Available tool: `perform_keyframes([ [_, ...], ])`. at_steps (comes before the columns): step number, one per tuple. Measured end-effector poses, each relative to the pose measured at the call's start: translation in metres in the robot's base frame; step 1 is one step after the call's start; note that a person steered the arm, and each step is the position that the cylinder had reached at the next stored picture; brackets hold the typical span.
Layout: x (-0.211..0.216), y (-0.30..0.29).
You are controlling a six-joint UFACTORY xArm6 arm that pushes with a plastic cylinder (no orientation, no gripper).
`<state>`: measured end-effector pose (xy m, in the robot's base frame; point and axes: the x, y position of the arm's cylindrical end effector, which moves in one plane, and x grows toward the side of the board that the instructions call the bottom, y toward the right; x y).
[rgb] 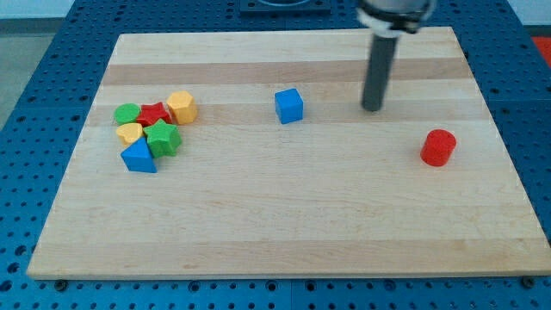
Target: Push the red circle into the blue cube
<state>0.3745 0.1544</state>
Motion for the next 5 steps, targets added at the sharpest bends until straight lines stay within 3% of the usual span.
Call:
perform_keyframes([
  [2,0.002,0.119],
  [3,0.058,0.131],
  [4,0.126,0.079],
  [5,0.128,0.076],
])
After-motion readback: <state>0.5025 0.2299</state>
